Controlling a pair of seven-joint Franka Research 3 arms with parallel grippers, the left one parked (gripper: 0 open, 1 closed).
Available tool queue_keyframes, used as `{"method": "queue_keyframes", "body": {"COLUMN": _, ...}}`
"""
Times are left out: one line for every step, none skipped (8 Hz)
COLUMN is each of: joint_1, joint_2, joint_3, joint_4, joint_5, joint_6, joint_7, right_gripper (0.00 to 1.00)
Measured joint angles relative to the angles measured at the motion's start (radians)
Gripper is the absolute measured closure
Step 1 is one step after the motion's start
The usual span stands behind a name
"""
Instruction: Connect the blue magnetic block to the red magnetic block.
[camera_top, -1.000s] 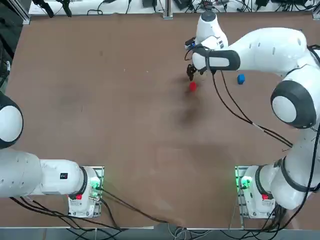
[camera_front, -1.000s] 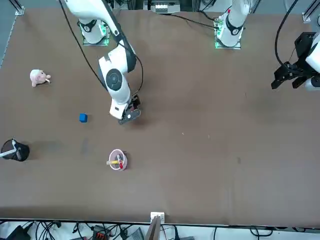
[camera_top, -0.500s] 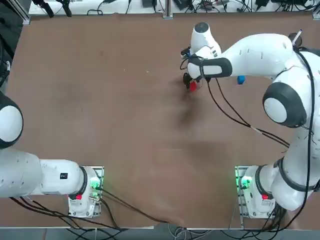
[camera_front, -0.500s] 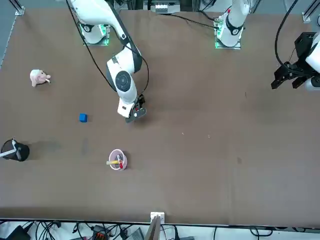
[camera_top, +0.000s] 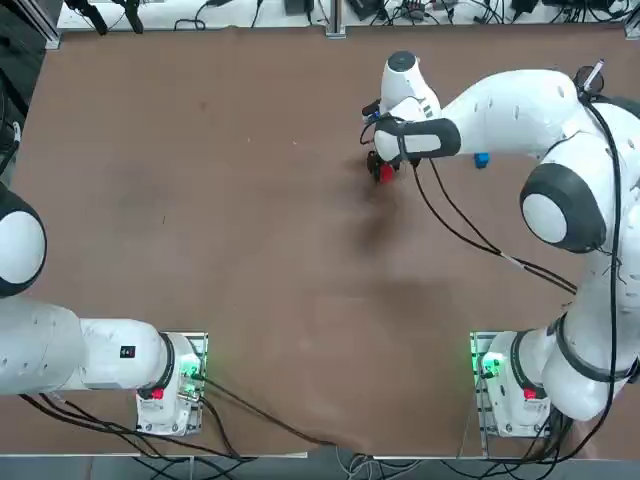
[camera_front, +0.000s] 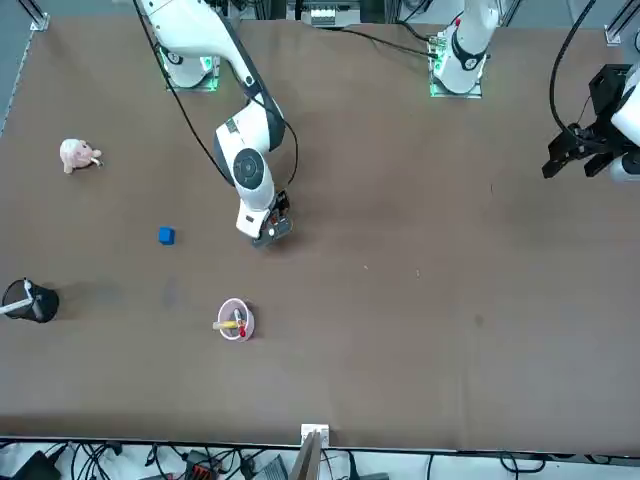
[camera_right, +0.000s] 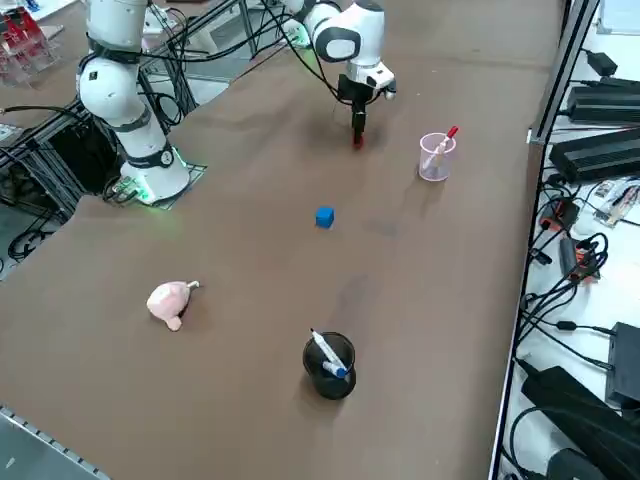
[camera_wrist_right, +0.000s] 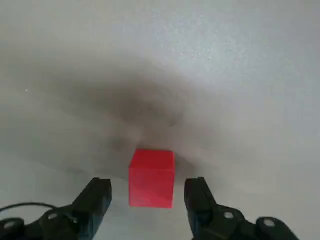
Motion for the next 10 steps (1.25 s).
{"method": "queue_keyframes", "body": {"joint_1": 0.0, "joint_2": 0.003, "joint_3": -0.001, "joint_4": 0.0, "joint_5": 0.0, "joint_6": 0.001, "joint_7": 0.0, "right_gripper": 0.13}}
{"method": "queue_keyframes", "body": {"joint_1": 0.0, "joint_2": 0.003, "joint_3": -0.001, "joint_4": 0.0, "joint_5": 0.0, "joint_6": 0.005, "joint_7": 0.0, "right_gripper": 0.15}}
{"method": "queue_keyframes", "body": {"joint_1": 0.0, "joint_2": 0.004, "joint_3": -0.001, "joint_4": 0.0, "joint_5": 0.0, "joint_6": 0.011, "joint_7": 0.0, "right_gripper": 0.16}}
{"method": "queue_keyframes", "body": {"joint_1": 0.0, "joint_2": 0.006, "joint_3": -0.001, "joint_4": 0.0, "joint_5": 0.0, "joint_6": 0.019, "joint_7": 0.0, "right_gripper": 0.17}}
{"method": "queue_keyframes", "body": {"joint_1": 0.0, "joint_2": 0.008, "joint_3": -0.001, "joint_4": 0.0, "joint_5": 0.0, "joint_6": 0.024, "joint_7": 0.0, "right_gripper": 0.19}}
{"method": "queue_keyframes", "body": {"joint_1": 0.0, "joint_2": 0.012, "joint_3": -0.001, "joint_4": 0.0, "joint_5": 0.0, "joint_6": 0.027, "joint_7": 0.0, "right_gripper": 0.19}}
{"method": "queue_keyframes", "body": {"joint_1": 0.0, "joint_2": 0.016, "joint_3": -0.001, "joint_4": 0.0, "joint_5": 0.0, "joint_6": 0.029, "joint_7": 0.0, "right_gripper": 0.19}}
{"method": "queue_keyframes", "body": {"joint_1": 0.0, "joint_2": 0.018, "joint_3": -0.001, "joint_4": 0.0, "joint_5": 0.0, "joint_6": 0.03, "joint_7": 0.0, "right_gripper": 0.21}}
{"method": "queue_keyframes", "body": {"joint_1": 0.0, "joint_2": 0.02, "joint_3": -0.001, "joint_4": 0.0, "joint_5": 0.0, "joint_6": 0.03, "joint_7": 0.0, "right_gripper": 0.22}}
{"method": "queue_keyframes", "body": {"joint_1": 0.0, "joint_2": 0.022, "joint_3": -0.001, "joint_4": 0.0, "joint_5": 0.0, "joint_6": 0.03, "joint_7": 0.0, "right_gripper": 0.24}}
